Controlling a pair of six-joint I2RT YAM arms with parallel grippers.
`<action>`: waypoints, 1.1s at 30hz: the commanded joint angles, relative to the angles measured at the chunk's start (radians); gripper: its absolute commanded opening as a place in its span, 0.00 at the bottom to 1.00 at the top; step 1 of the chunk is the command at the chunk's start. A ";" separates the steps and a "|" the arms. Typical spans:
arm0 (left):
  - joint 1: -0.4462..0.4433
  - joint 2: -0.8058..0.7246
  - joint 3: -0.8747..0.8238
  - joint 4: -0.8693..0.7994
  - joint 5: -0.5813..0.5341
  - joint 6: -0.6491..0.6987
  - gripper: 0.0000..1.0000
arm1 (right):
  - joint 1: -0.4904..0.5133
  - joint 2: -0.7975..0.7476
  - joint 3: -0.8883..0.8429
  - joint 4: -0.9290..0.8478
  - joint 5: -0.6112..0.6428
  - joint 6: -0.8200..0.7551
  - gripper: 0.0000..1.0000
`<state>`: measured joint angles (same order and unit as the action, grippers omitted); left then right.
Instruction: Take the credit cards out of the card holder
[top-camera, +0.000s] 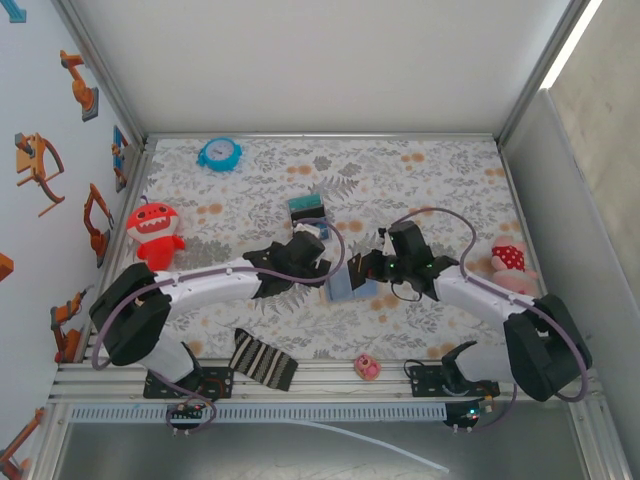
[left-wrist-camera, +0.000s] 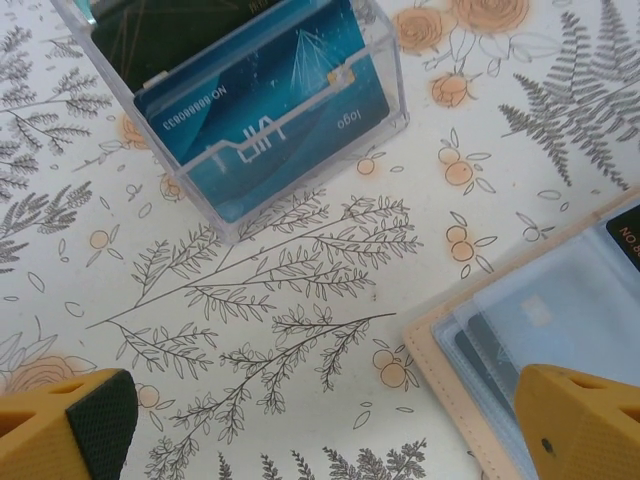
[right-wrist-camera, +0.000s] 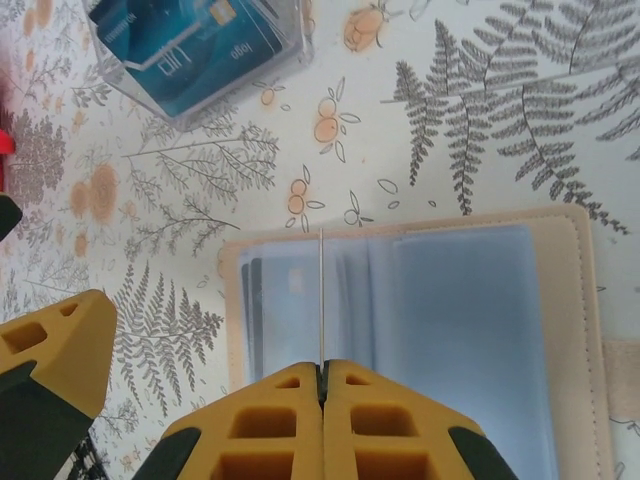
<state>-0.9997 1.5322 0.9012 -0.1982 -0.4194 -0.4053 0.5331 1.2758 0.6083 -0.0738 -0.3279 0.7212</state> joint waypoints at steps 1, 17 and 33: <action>0.009 -0.045 0.015 -0.024 -0.007 -0.001 0.97 | -0.004 -0.035 0.056 -0.069 0.041 -0.061 0.00; 0.120 -0.206 -0.001 0.028 0.235 0.131 0.97 | -0.002 -0.121 0.097 -0.056 -0.098 -0.212 0.00; 0.277 -0.157 0.138 -0.082 0.811 0.451 0.90 | 0.016 -0.127 0.212 -0.114 -0.307 -0.400 0.00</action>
<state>-0.7525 1.3510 1.0134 -0.2489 0.2455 -0.0116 0.5404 1.1698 0.7887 -0.1741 -0.5755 0.3698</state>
